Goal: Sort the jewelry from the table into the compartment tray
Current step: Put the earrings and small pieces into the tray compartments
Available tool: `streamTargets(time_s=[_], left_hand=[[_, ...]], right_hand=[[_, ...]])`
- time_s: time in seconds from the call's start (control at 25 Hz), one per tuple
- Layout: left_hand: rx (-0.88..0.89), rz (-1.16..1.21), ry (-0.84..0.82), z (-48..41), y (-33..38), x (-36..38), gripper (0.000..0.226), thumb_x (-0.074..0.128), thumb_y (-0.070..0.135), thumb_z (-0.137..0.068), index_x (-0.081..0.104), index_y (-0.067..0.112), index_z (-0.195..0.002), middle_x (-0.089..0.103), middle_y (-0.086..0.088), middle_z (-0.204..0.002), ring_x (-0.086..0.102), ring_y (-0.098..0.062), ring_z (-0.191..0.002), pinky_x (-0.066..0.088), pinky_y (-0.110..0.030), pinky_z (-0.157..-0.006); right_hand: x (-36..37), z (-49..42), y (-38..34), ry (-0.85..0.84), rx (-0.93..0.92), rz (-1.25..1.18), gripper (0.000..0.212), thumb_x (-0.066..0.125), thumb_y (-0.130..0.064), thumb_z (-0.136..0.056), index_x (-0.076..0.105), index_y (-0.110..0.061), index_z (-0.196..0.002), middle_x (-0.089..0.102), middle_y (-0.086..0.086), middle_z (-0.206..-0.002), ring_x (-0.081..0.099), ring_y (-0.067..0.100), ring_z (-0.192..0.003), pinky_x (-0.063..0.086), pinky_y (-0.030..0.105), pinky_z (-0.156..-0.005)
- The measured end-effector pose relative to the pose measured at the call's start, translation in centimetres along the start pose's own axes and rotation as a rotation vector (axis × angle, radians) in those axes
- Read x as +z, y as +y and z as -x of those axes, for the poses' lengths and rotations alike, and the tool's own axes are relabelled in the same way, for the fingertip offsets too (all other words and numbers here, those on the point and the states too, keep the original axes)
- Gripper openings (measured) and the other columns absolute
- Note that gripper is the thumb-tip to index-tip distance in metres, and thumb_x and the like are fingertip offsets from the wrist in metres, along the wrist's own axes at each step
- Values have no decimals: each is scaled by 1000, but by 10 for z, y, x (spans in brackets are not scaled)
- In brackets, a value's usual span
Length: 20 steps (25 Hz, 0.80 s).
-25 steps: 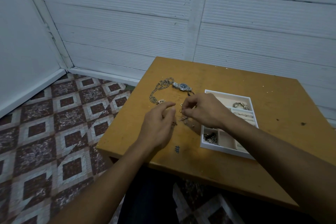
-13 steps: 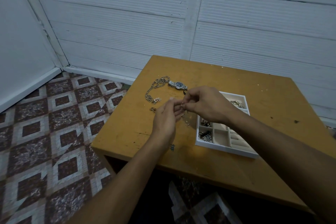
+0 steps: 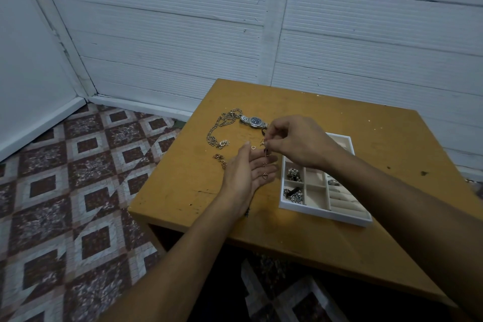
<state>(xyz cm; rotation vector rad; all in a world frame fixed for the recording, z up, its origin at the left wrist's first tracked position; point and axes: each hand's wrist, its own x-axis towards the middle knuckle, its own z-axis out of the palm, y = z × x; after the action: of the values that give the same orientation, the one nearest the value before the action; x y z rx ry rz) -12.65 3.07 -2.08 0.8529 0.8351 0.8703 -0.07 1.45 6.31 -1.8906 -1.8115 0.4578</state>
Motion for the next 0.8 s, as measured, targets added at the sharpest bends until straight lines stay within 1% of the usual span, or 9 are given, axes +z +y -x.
streamTargets(time_s=[0.12, 0.24, 0.32, 0.4, 0.48, 0.6, 0.8], left_hand=[[-43, 34, -22, -1, 0, 2, 50, 32, 47, -101, 63, 7, -103, 74, -14, -95, 72, -27, -87, 58, -38, -77], [-93, 57, -46, 0, 1, 3, 55, 33, 48, -100, 63, 3, -107, 74, -16, -95, 72, -29, -89, 58, -34, -71], [-118, 55, -62, -1, 2, 5, 57, 32, 48, -101, 62, 0, -110, 72, -19, -98, 71, -31, -90, 59, -34, -71], [-132, 46, -78, -1, 3, 8, 60, 32, 49, -100, 61, -2, -111, 71, -21, -100, 71, -31, -90, 59, -35, -73], [-137, 35, -98, -2, 4, 11, 61, 32, 50, -100, 61, -2, -111, 72, -21, -98, 72, -30, -88, 59, -35, -73], [-144, 22, -124, -2, 5, 17, 62, 30, 51, -100, 62, -1, -109, 73, -20, -96, 72, -28, -84, 59, -32, -70], [-154, 4, -163, -5, 6, 36, 64, 30, 52, -100, 62, -2, -111, 71, -21, -100, 72, -29, -86, 59, -33, -70]], right_hand=[[-3, -1, 2, 22, 11, -19, 9, 70, -18, -83, 68, -23, -75, 60, -12, -64, 53, -1, -61, 35, 8, -53], [-4, -2, 6, 41, 23, -23, 10, 71, -20, -82, 68, -25, -74, 60, -13, -65, 53, -2, -62, 36, 5, -53], [-6, -1, 11, 45, 30, -17, 8, 71, -21, -81, 69, -25, -75, 60, -14, -67, 53, -2, -64, 35, 6, -54], [-8, 0, 15, 47, 46, -34, 6, 72, -21, -82, 70, -23, -76, 61, -13, -69, 53, -2, -66, 36, 12, -58], [-10, 2, 19, 48, 68, -58, 6, 72, -21, -81, 70, -22, -76, 60, -12, -69, 53, 0, -66, 37, 16, -59], [-15, 6, 23, 61, 85, -71, 7, 72, -22, -82, 69, -23, -76, 59, -12, -68, 52, 1, -64, 37, 18, -58], [-28, 15, 31, 86, 104, -85, 4, 71, -22, -83, 71, -19, -80, 63, -8, -74, 55, 5, -69, 40, 20, -62]])
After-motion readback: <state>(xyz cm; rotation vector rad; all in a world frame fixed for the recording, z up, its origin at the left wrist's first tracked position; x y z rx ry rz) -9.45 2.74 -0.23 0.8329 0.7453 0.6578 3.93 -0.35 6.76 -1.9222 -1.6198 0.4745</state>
